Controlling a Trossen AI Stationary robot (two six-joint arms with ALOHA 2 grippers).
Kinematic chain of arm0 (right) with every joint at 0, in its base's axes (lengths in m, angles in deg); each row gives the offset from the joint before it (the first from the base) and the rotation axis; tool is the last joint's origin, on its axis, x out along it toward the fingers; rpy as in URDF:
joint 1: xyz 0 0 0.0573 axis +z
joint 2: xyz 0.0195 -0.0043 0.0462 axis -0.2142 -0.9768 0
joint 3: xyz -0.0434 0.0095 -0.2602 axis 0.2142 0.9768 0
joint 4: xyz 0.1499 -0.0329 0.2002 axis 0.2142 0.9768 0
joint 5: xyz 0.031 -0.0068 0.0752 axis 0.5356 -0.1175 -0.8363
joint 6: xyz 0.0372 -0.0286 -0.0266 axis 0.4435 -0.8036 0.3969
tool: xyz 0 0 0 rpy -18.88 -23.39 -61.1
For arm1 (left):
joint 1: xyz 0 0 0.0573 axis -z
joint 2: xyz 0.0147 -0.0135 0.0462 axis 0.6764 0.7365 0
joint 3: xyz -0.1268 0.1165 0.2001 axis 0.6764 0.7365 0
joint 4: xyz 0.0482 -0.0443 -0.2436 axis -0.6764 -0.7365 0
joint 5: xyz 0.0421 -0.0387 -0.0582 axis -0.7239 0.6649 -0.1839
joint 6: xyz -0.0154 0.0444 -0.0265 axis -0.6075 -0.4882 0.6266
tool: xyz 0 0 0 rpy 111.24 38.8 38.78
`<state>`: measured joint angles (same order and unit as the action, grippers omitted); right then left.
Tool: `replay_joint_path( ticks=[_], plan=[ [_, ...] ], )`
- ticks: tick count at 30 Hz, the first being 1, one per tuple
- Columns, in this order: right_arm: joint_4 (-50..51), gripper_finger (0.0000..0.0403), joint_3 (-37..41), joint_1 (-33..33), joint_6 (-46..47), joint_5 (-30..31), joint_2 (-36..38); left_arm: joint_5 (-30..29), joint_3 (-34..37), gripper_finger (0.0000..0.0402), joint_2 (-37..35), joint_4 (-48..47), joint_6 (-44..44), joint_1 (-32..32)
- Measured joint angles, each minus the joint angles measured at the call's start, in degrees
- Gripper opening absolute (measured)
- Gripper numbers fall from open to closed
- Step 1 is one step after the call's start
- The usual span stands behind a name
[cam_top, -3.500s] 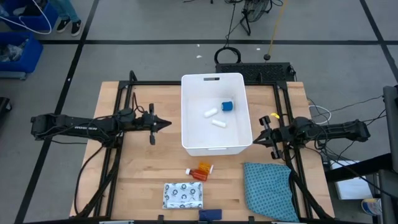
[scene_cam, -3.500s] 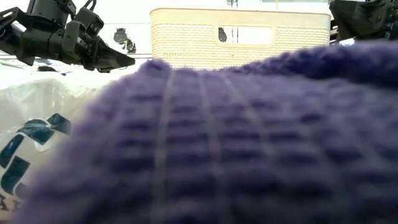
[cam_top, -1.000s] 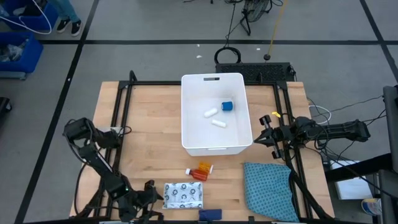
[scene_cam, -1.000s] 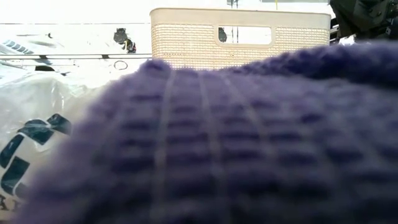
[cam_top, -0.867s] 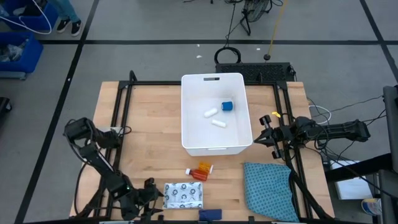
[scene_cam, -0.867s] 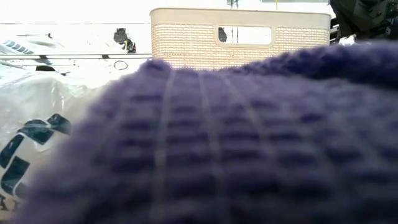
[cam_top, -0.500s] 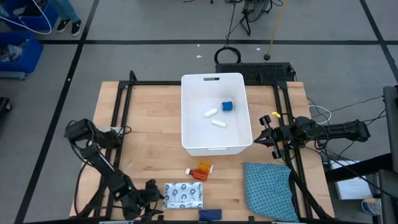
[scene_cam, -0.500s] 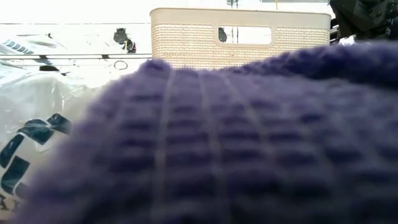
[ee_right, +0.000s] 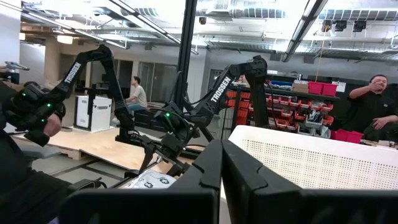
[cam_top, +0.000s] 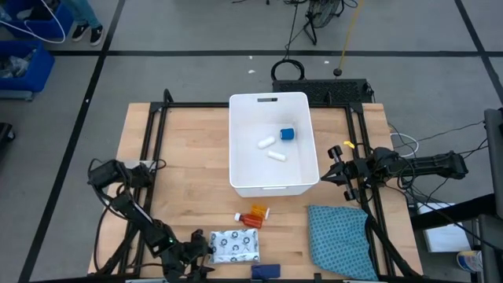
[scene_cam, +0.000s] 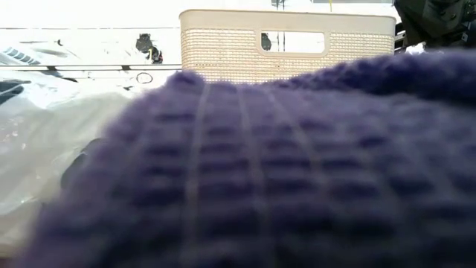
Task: Pick & place medical supplies in basket/bin
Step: Put the white mailer bag into the white container
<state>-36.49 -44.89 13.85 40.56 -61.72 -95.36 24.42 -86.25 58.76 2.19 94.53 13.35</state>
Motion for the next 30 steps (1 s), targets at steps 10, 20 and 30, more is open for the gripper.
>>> replay_joint_path(
  ticks=[10, 20, 30],
  plan=[
    [-0.01, 0.0000, 0.00, 0.00, -0.74, 0.14, 0.00, 4.16, 0.17, 0.0087, 0.06, -0.52, -5.04, -2.05],
    [-0.06, 0.0000, 0.00, 0.00, -1.23, 0.21, -0.02, 8.46, 0.43, 0.0004, -9.03, -1.51, -21.44, -1.41],
    [-0.07, 0.0000, 0.00, 0.00, -1.14, 0.21, -0.02, -13.25, 0.33, 0.0002, -25.27, -10.01, -40.23, 2.06]
  ],
)
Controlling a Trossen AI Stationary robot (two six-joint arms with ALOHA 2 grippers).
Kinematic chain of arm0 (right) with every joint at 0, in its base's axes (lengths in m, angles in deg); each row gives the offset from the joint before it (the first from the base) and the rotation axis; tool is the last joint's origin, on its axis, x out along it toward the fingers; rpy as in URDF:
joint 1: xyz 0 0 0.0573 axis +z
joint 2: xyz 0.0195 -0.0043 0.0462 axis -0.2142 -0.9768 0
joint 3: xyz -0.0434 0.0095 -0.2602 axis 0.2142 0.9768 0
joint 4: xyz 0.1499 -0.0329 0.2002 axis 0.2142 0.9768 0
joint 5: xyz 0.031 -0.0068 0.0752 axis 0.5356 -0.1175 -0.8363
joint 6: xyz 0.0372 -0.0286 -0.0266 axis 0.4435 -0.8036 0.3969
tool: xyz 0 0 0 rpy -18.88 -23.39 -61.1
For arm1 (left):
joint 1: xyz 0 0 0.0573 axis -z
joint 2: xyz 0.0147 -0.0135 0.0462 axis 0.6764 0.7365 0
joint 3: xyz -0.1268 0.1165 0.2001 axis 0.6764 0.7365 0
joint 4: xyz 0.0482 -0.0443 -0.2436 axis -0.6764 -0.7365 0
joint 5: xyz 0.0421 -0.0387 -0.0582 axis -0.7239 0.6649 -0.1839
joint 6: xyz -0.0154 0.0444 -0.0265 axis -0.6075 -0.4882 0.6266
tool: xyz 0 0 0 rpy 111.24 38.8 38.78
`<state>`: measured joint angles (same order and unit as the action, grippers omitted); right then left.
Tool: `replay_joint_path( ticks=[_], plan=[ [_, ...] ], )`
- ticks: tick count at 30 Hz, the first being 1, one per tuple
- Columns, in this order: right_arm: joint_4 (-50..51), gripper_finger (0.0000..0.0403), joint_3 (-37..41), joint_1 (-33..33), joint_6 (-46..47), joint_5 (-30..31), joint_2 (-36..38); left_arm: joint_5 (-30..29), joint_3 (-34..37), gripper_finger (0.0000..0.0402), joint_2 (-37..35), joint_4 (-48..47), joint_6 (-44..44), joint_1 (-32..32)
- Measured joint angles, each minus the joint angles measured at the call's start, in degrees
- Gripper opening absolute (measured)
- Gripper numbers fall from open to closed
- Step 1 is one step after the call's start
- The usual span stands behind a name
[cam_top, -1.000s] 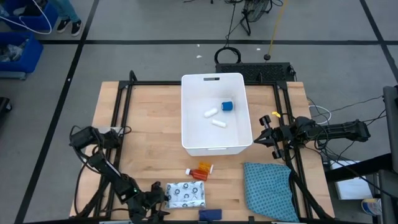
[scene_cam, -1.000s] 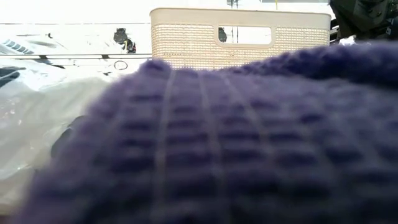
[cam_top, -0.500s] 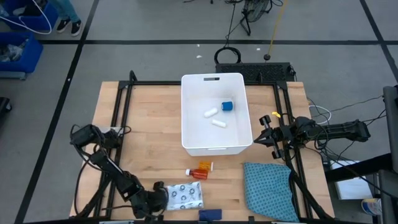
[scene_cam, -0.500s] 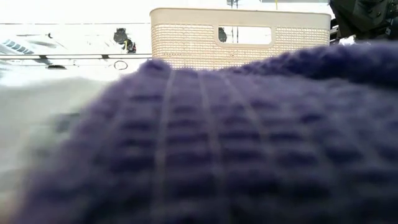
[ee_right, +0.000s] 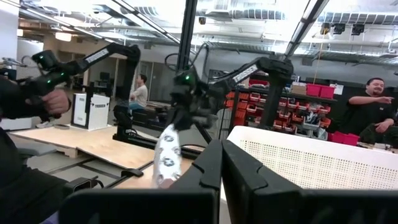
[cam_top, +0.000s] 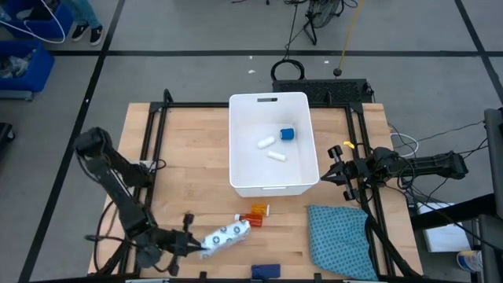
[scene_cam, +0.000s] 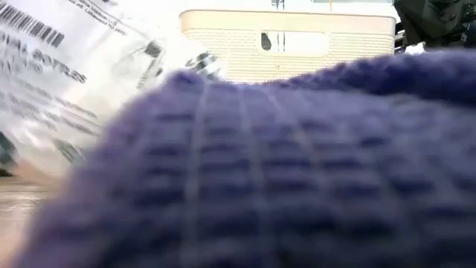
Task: Pick & place medical supplies in basket/bin
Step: Put the white mailer bag into the white container
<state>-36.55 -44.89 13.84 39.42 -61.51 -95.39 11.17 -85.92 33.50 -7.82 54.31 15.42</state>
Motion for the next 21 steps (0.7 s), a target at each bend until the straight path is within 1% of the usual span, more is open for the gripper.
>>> replay_joint_path(
  ticks=[4, 8, 16, 21],
  plan=[
    [0.00, 0.0000, 0.00, 0.00, -0.04, 0.00, 0.00, -5.51, 0.00, 0.0001, -5.31, -3.37, -3.76, 0.80],
    [0.00, 0.0000, 0.00, 0.00, -0.07, 0.00, 0.00, -8.98, 0.00, 0.0001, -9.30, -3.98, -9.11, 0.78],
    [0.00, 0.0000, 0.00, 0.00, -0.31, 0.00, 0.00, -10.02, 0.00, 0.0001, -16.86, -4.07, -17.53, -1.67],
    [0.02, 0.0000, 0.00, 0.00, -0.33, -0.01, 0.00, -10.83, 0.00, 0.0001, -20.94, -5.85, -22.02, -1.82]
  ],
)
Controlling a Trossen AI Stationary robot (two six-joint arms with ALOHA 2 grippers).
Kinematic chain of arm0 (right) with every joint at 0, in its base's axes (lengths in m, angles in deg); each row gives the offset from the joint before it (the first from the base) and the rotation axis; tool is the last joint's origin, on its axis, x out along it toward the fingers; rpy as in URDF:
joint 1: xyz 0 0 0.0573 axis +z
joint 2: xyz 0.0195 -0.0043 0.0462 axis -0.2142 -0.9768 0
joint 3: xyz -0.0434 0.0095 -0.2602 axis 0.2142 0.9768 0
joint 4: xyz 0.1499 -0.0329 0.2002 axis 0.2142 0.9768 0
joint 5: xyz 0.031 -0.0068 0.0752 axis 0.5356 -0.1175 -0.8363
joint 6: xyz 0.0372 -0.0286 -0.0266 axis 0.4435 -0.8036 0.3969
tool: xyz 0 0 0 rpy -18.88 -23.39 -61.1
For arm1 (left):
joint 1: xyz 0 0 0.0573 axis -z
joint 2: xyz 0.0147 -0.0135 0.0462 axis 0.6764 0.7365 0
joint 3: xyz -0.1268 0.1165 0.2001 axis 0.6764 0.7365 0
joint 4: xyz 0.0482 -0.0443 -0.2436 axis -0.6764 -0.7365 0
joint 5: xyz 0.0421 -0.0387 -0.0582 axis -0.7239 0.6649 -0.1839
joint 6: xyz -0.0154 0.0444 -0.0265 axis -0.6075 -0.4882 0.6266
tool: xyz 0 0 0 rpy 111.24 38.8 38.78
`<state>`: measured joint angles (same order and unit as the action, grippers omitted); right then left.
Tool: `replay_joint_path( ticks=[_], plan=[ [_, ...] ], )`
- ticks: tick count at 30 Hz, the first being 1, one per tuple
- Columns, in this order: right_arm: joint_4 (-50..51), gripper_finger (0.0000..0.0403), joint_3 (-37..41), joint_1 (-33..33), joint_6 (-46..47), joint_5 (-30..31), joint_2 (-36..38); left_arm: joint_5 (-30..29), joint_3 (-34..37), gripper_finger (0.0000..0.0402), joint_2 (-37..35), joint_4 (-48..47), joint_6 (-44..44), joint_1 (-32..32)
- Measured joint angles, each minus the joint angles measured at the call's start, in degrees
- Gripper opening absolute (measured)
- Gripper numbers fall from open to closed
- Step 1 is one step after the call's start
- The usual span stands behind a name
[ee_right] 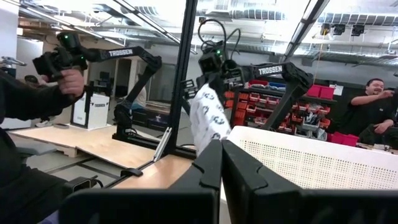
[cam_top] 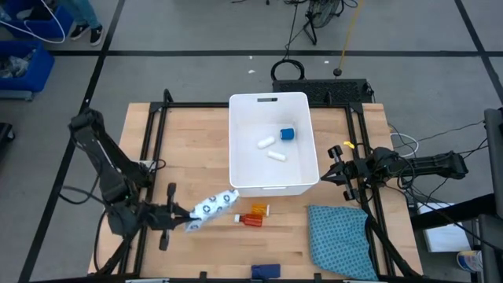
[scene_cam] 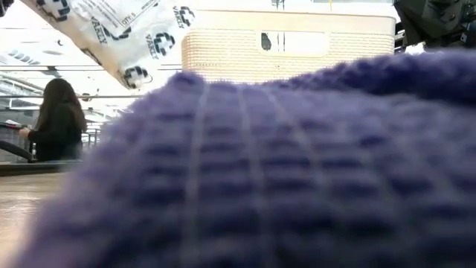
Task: Pick & place medical supplies in basket/bin
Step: Put the white mailer bag into the white container
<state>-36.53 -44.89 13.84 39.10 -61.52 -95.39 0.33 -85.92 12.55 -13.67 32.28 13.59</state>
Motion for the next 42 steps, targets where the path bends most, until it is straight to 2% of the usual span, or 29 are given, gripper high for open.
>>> replay_joint_path(
  ticks=[11, 16, 21, 25, 28, 30, 36, 39, 42],
  plan=[
    [0.22, 0.0000, 0.00, 0.00, 0.13, -0.01, 0.00, -6.01, -0.02, 0.0000, -10.60, -0.57, -6.57, -1.52],
    [-0.01, 0.0000, 0.00, 0.00, -0.50, 0.00, 0.00, -8.63, -0.11, 0.0000, -16.46, 0.74, -8.47, -6.93],
    [-0.02, 0.0000, 0.00, 0.00, -1.45, 0.14, 0.00, -7.12, -4.42, 0.0000, -19.69, 1.36, -14.00, -14.35],
    [-0.04, 0.0000, -0.01, 0.02, -3.09, 5.82, 0.02, -0.98, -11.57, 0.0000, -18.35, -1.36, -18.33, -20.82],
    [-0.02, 0.0000, 0.00, 0.01, -3.42, 12.91, 0.02, 3.73, -17.62, 0.0000, -15.48, -6.05, -18.37, -26.82],
    [0.00, 0.0000, 0.00, -0.02, -3.17, 15.29, 0.02, 6.95, -22.02, 0.0000, -12.71, -9.78, -16.76, -31.40],
    [-0.04, 0.0000, -0.01, 0.00, -3.92, 14.87, 0.02, 23.70, -33.93, 0.0000, -2.03, -17.50, -13.80, -45.98],
    [-0.07, 0.0000, 0.00, 0.00, -3.91, 14.86, 0.02, 32.35, -38.49, 0.0000, 3.77, -18.30, -13.62, -52.71],
    [-0.17, 0.0000, -0.01, 0.00, -3.90, 14.85, 0.02, 38.57, -41.48, 0.0000, 9.39, -18.50, -13.16, -58.21]
  ],
)
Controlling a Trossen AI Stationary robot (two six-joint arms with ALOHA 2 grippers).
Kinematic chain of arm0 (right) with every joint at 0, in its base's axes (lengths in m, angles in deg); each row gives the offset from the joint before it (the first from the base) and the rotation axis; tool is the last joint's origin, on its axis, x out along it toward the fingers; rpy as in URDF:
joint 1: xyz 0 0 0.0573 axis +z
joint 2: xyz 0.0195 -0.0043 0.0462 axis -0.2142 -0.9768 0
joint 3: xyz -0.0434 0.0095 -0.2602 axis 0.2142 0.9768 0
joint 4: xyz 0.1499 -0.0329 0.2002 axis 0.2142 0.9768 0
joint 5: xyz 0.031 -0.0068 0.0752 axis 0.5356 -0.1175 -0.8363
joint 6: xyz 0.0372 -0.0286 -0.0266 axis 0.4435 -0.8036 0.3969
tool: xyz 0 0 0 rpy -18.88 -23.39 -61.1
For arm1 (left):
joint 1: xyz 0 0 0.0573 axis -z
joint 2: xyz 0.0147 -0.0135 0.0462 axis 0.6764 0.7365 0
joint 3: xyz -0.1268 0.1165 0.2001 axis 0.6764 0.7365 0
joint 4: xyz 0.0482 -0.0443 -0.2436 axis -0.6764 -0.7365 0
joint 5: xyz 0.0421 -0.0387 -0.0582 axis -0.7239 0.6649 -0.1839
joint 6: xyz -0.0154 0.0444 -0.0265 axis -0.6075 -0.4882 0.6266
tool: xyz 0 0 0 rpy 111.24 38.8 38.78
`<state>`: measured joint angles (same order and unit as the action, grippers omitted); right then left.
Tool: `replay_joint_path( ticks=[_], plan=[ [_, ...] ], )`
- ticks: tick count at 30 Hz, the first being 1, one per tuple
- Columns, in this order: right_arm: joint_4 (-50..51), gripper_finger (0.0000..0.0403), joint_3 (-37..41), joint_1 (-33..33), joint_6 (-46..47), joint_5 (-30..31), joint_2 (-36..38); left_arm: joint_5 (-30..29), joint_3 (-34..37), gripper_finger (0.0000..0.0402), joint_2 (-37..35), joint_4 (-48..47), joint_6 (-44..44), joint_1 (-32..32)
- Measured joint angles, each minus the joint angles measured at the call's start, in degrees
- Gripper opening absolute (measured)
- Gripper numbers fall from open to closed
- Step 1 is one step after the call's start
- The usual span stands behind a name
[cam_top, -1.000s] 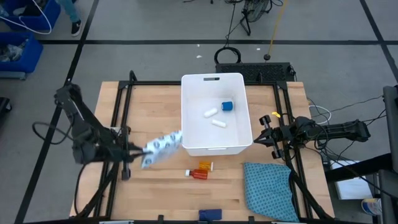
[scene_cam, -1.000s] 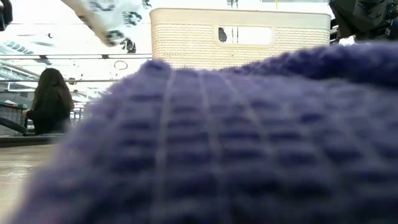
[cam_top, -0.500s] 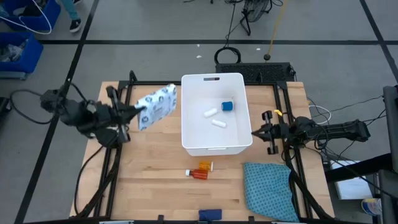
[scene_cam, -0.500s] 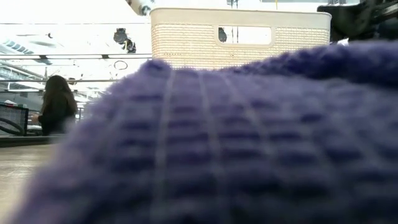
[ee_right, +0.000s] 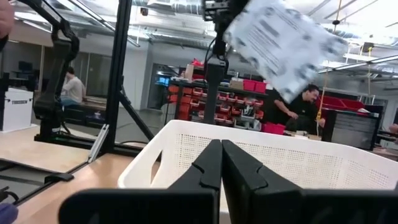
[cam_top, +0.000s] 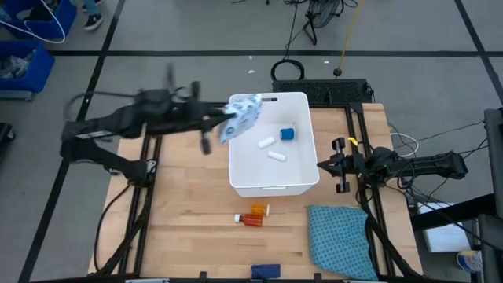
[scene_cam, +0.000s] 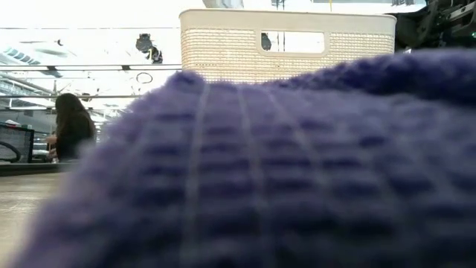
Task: Pick & place medical supplies in basket/bin
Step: Put the white mailer bag into the white container
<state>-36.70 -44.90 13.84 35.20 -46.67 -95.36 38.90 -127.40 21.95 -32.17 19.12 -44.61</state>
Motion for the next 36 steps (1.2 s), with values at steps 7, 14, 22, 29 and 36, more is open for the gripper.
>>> replay_joint_path(
  ticks=[7, 14, 22, 29, 36],
  plan=[
    [-0.11, 0.0000, 0.01, 0.00, 0.01, -0.09, 0.00, 9.64, -1.50, 0.0000, 10.96, 0.23, 1.36, -9.35],
    [-0.09, 0.0000, 0.00, 0.00, -0.14, -0.14, 0.00, 14.04, -1.50, 0.0000, 21.15, 0.34, 1.54, -13.20],
    [0.08, 0.0000, 0.00, 0.02, -0.14, -0.17, 0.00, 15.77, -1.50, 0.0000, 30.46, 0.80, 1.80, -15.16],
    [0.16, 0.0000, 0.01, 0.02, -0.16, -0.18, -0.02, 19.49, -1.50, 0.0000, 35.38, 2.46, 3.21, -16.56],
    [-0.07, 0.0000, 0.00, 0.02, -0.36, -0.17, -0.02, 23.09, -1.50, 0.0000, 39.17, 2.76, 3.86, -17.11]
  ],
)
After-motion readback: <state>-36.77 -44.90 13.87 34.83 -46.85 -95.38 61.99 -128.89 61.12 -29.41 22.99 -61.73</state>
